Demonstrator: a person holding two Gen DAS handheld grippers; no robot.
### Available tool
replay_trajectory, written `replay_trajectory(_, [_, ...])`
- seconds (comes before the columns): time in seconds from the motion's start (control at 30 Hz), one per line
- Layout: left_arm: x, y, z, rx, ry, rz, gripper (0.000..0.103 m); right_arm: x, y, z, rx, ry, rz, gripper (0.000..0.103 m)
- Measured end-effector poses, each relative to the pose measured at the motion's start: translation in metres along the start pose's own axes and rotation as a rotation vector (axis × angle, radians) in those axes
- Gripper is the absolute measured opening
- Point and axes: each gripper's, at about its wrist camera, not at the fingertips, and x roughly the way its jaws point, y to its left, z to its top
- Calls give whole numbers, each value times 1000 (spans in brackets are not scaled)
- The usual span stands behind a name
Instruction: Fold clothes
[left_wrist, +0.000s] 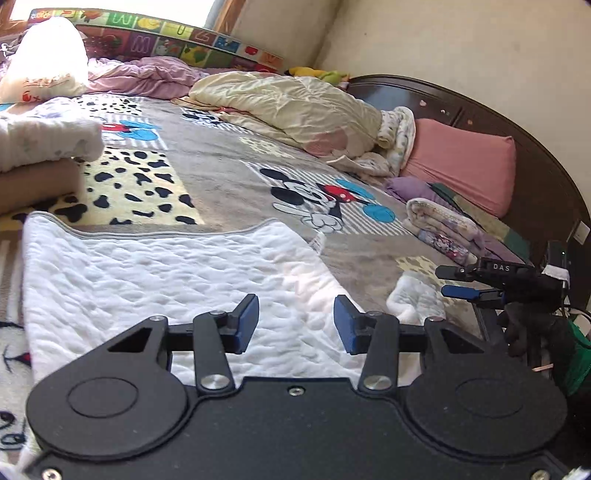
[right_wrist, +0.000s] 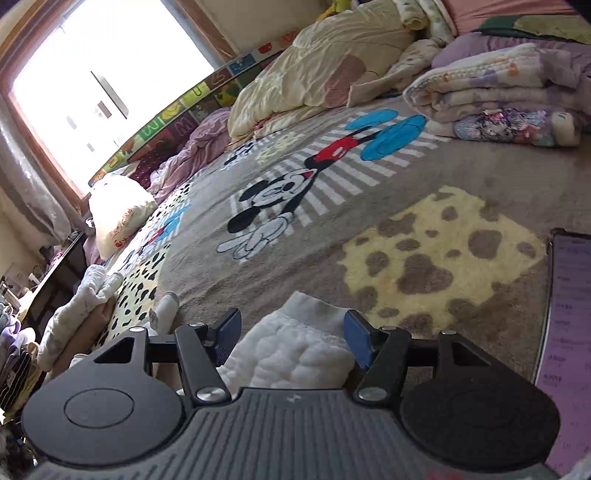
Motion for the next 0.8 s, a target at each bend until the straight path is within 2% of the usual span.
replay_trajectory(0.1, [17, -19, -9, 18, 38, -6, 40, 2, -12, -17, 23, -18, -87, 62])
replay_trajectory(0.13, [11, -24, -16, 17, 42, -11, 40, 5, -13, -18, 30, -13, -96, 61])
replay_trajectory(0.3, [5, -40, -30, 19, 48, -32, 40, 19, -21, -18, 73, -9, -52, 58])
replay_trajectory(0.33, [6, -41, -31, 15, 47, -36, 40, 21, -26, -19, 106, -11, -22, 49])
replay_trajectory(0.37, [7, -41, -32, 12, 45, -27, 40, 22, -30, -20, 139, -13, 8, 35])
replay_trajectory(0.4, [7, -43, -34, 11, 46, -21, 40, 23, -32, -22, 167, -11, 37, 11])
replay_trajectory(0.5, [6, -44, -35, 2, 39, -19, 40, 17, -33, -29, 237, -23, 126, 10])
replay_trajectory(0.57, [1, -46, -33, 6, 19, -29, 40, -16, -27, -29, 237, -112, 171, 10])
replay_trajectory(0.63, [0, -51, -32, 3, 0, -65, 40, -47, -26, -30, 205, -170, 118, 10])
replay_trajectory(0.67, [4, -55, -32, 8, 3, -73, 40, -55, -29, -31, 212, -171, 92, 10])
replay_trajectory(0.7, [12, -61, -34, 26, 25, -70, 40, -56, -32, -32, 203, -150, 54, 10])
replay_trajectory(0.77, [41, -83, -48, 148, 172, -25, 40, -54, -33, -32, 156, -101, -34, 11])
replay_trajectory(0.8, [54, -93, -54, 209, 233, -2, 40, -51, -30, -31, 122, -79, -72, 15])
